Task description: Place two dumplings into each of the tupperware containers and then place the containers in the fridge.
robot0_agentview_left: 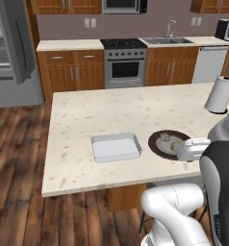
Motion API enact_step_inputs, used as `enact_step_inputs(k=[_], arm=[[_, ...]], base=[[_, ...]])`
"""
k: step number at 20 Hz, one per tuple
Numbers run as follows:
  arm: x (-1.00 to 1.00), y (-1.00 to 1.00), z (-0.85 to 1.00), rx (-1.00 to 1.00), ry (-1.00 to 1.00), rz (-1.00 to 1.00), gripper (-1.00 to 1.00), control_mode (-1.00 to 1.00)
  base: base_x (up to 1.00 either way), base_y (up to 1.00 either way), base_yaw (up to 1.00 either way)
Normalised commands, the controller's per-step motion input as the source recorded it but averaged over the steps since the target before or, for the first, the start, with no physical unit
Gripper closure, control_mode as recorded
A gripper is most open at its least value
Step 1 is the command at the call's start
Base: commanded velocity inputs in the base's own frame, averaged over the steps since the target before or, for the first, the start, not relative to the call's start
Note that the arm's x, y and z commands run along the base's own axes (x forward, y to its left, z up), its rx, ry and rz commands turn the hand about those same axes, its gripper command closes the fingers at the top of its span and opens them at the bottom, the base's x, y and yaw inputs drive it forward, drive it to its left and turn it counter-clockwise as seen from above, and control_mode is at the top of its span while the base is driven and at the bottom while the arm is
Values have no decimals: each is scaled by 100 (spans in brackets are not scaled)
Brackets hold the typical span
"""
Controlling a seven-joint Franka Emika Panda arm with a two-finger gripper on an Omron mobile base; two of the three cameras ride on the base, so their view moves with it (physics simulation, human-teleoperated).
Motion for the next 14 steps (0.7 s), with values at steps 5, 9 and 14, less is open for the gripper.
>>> enact_step_inputs(k=[5,9,14], arm=[[0,0,0,0,0,0,-100,100],[0,0,0,0,0,0,-100,100],[0,0,0,0,0,0,-100,100]], base=[[1,-20,0],[-14,-40,-3],[12,-37,-3]])
